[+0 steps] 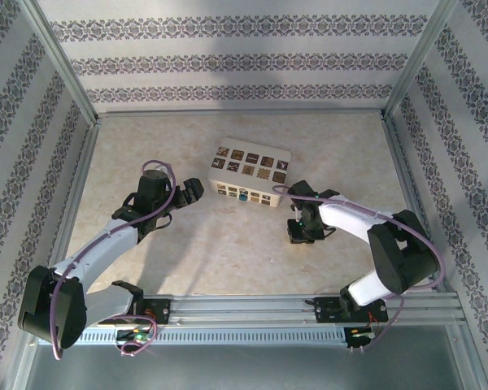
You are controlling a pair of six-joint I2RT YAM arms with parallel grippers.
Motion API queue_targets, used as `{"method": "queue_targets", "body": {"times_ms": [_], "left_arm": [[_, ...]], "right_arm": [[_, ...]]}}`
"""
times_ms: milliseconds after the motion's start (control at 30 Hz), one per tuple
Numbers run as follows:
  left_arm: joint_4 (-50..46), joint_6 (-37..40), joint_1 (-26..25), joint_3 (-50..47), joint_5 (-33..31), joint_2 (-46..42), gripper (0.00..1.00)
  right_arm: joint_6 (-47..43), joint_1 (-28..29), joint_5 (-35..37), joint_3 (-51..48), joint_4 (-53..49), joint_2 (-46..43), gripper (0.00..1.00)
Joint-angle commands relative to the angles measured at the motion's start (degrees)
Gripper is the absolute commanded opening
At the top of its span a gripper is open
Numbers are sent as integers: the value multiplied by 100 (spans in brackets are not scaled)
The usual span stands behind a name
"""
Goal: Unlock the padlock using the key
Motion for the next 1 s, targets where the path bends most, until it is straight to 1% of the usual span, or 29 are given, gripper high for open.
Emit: {"method": "queue_targets", "body": {"times_ms": [0,200,367,700,967], "left_arm": [[-13,2,63,161,-47,-91,99],[-55,38,62,157,-63,-113,99],[-102,83,60,162,-91,-194,99],[-223,76,71,196,-120,-506,99],[-313,-191,67,445,431,-589,99]], "right_arm": [[22,61,173,91,-41,157,15],[13,61,171,117,-37,194,8],[-20,69,296,89,-66,76,0],[-440,70,417,-67,73,-820,0],[-987,121,315,-93,474,-1898,0]]}}
